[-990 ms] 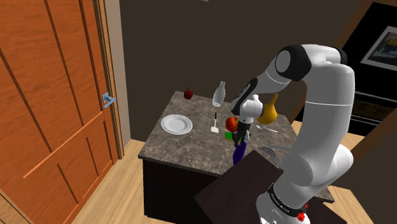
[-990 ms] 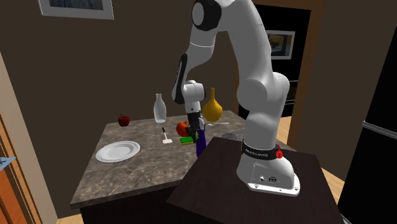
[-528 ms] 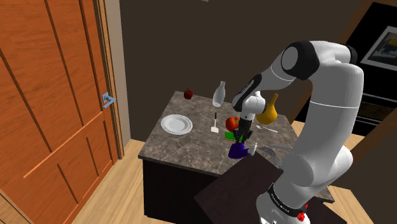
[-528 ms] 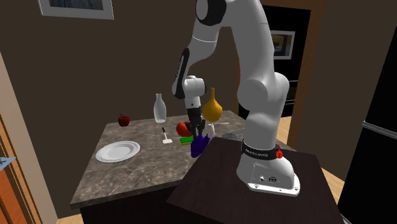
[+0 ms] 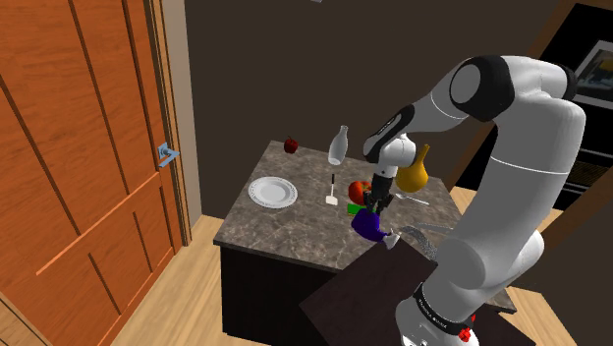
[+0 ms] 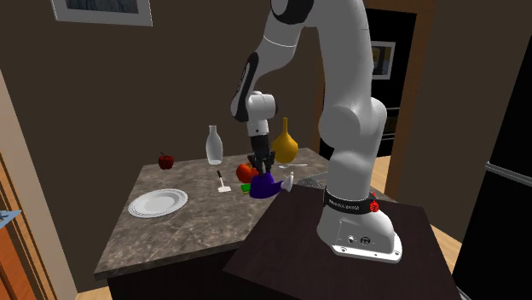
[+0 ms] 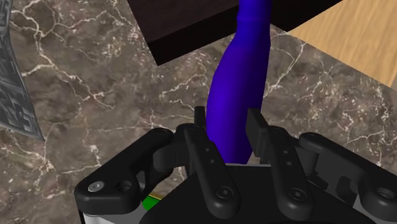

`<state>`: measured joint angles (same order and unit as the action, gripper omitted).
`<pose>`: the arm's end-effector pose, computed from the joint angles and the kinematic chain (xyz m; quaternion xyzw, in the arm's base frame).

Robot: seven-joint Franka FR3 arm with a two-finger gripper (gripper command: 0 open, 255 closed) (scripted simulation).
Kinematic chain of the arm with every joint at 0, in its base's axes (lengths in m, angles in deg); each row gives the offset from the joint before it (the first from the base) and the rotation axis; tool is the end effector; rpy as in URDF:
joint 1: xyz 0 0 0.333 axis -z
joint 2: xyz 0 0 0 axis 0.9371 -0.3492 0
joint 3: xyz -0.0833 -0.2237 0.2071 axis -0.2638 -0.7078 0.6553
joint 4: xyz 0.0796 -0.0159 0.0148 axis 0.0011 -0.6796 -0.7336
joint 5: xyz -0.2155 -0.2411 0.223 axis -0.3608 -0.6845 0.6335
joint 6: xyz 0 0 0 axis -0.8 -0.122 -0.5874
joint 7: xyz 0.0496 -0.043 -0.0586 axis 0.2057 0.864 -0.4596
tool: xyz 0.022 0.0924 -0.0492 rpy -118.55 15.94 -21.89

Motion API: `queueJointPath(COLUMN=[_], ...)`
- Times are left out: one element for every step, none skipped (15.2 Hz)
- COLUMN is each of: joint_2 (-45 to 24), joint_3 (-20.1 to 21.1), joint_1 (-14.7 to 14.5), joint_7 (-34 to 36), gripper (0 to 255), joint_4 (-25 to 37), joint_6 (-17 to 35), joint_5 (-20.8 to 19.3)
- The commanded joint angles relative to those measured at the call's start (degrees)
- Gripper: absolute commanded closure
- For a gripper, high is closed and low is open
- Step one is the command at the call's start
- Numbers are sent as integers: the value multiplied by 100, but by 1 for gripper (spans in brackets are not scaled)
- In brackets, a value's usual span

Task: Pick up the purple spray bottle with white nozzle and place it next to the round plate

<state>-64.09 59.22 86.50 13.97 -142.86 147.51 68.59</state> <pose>0.3796 -0.2586 0.1898 -0.9606 0.2132 0.1547 0.0882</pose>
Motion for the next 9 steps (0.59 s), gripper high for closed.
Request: queueJointPath(joint_2=[157,232,307,382,455,527,599,670,739], joint_3=[-35,-49,-62,-73,-84,-94,-103,-112,-119], joint_1=[-15,-23,-30,-36,-42,-47,-52,-56,-60], joint_7=[54,81,109,136,163,189,215,240,265], gripper=[255,255,255,255,255,255,255,255,255], joint_4=[-3,-4,-3,-1,3,7,14,21,30], joint_6=[-147,-217,-287,-358,-429,-501,-574,-647,-720], joint_5=[-79,-116,-151,-186,-221,-254,-287,-319,-350])
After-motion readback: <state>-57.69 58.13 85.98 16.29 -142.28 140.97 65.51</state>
